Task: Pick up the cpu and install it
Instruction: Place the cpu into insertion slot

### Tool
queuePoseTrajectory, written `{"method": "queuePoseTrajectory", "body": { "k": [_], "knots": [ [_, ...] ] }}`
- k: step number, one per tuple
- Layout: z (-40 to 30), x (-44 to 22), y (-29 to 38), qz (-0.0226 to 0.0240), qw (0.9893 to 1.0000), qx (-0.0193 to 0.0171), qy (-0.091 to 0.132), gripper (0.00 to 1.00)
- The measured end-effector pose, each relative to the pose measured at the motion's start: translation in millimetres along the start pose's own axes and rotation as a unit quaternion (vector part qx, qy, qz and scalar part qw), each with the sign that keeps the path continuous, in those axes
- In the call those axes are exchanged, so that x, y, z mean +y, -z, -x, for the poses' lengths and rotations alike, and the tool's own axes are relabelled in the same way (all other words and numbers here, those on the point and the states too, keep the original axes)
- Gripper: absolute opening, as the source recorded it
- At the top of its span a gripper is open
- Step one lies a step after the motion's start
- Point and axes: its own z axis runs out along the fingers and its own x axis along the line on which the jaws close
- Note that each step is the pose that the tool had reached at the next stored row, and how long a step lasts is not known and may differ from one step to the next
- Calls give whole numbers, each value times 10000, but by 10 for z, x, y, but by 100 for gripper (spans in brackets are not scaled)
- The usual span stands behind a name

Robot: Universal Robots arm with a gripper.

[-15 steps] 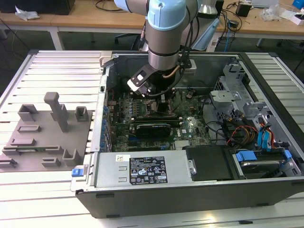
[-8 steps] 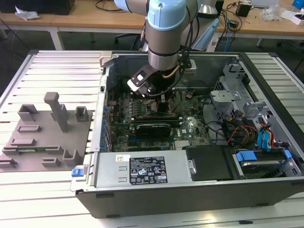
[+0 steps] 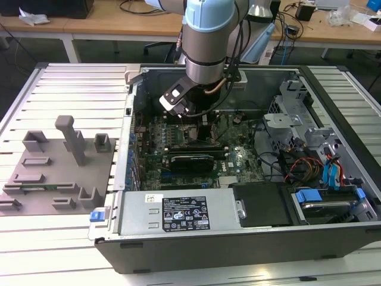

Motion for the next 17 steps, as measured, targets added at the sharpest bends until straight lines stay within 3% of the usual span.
{"method": "queuePoseTrajectory", "body": {
  "k": [2,4,7,10,17],
  "knots": [
    [0,0,1,0,10000,0,0,62],
    [0,0,4,0,10000,0,0,41],
    [0,0,6,0,10000,0,0,35],
    [0,1,9,0,10000,0,0,11],
    [0,-3,-7,0,10000,0,0,11]
  ]
}}
